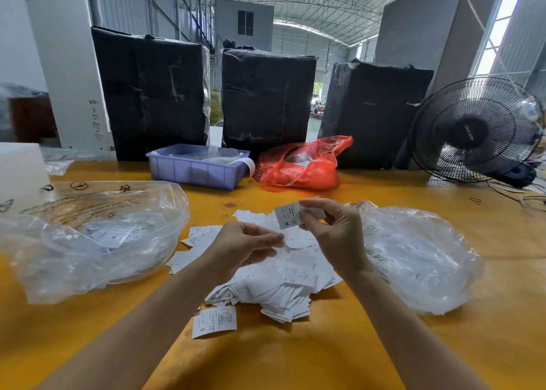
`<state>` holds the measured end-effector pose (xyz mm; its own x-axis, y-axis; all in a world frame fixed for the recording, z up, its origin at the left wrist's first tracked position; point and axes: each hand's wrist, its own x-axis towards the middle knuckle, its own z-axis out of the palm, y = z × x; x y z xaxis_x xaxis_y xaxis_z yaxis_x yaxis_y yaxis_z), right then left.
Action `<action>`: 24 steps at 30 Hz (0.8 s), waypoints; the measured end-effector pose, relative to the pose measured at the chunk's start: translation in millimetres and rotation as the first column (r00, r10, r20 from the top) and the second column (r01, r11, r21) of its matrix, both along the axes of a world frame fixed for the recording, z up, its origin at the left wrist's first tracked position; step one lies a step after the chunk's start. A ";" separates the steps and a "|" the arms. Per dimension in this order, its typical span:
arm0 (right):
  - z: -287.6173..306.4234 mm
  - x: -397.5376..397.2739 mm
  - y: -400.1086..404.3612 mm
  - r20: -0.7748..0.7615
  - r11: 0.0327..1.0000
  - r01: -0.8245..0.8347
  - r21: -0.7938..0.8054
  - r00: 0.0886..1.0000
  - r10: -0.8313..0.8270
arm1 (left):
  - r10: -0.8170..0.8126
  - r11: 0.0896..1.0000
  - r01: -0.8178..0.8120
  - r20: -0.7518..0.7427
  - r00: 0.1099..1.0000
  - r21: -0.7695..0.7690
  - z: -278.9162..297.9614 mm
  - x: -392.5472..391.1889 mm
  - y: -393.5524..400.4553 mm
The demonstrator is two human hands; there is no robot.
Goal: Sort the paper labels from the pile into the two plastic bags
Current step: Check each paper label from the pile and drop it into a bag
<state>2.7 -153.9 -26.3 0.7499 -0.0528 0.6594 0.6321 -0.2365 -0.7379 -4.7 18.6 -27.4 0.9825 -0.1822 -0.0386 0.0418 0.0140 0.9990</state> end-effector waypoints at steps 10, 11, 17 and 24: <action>-2.6 -0.7 4.4 -0.055 0.993 -0.029 -0.110 0.998 0.023 | 0.043 0.998 -0.043 -0.012 0.999 -0.048 -2.4 3.2 2.4; -2.5 -0.5 4.2 -0.074 0.992 -0.043 -0.115 0.997 0.034 | 0.056 0.997 -0.057 -0.012 0.998 -0.055 -2.3 3.7 2.8; -5.1 1.7 2.0 -0.109 0.992 -0.028 -0.119 0.994 0.015 | 0.099 0.993 -0.100 -0.009 0.995 -0.070 -0.9 4.7 5.2; -0.3 -0.6 -0.6 -0.054 0.999 0.035 -0.005 0.998 -0.035 | 0.045 0.998 -0.045 0.004 0.999 -0.034 -0.3 1.2 2.8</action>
<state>2.2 -154.5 -26.6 0.7820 -0.0772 0.6185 0.5830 -0.2608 -0.7695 -3.5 21.5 -27.6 0.9899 -0.1389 -0.0286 0.0358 0.0493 0.9981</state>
